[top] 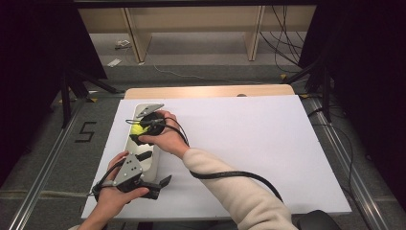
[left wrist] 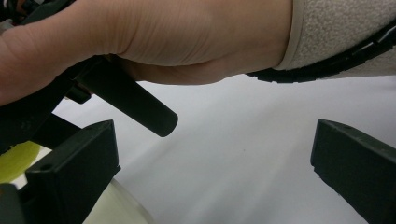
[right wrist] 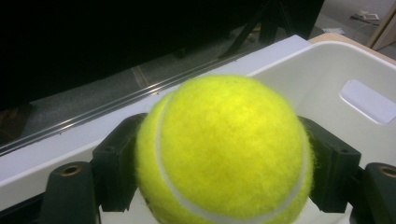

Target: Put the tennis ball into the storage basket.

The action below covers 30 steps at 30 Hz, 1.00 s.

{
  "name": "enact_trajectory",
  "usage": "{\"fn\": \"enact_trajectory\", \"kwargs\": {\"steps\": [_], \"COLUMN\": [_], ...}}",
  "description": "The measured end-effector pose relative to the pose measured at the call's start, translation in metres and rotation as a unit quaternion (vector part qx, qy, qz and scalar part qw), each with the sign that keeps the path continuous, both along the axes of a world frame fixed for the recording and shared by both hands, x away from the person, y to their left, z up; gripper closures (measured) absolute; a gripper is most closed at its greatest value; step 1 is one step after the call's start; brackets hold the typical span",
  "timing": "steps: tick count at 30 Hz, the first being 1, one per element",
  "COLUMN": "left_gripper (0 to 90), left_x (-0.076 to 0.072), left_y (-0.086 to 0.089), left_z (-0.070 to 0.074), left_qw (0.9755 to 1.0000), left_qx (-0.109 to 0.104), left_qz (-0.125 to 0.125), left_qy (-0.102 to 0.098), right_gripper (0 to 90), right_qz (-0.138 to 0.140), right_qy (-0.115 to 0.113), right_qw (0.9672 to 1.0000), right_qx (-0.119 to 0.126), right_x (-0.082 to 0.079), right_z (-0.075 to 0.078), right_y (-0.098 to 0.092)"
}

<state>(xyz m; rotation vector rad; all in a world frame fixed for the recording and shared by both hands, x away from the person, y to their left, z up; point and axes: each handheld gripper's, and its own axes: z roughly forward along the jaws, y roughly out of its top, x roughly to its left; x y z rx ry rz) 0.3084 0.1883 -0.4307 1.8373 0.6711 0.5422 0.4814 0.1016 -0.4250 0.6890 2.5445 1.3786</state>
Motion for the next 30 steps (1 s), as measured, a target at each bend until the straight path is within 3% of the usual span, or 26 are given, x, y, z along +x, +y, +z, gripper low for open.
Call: {"fn": "enact_trajectory", "kwargs": {"steps": [22, 27, 30], "left_gripper": [0.3, 0.4, 0.4], "left_x": [0.000, 0.000, 0.000], "left_y": [0.000, 0.000, 0.000], "left_z": [0.000, 0.000, 0.000], "left_qw": [1.0000, 1.0000, 1.0000], "left_qx": [0.000, 0.001, 0.001], "left_qz": [0.000, -0.001, -0.002], "left_qy": [0.000, 0.001, 0.000], "right_gripper": [24.6, 15.3, 15.3], "right_qz": [-0.002, 0.001, 0.002], "right_qy": [0.003, -0.015, -0.023], "right_qw": [1.0000, 0.9999, 0.9997], "right_qx": [0.001, 0.005, 0.005], "right_x": [-0.002, -0.003, -0.004], "right_z": [0.000, 0.006, 0.012], "right_y": [0.001, 0.001, 0.001]}}
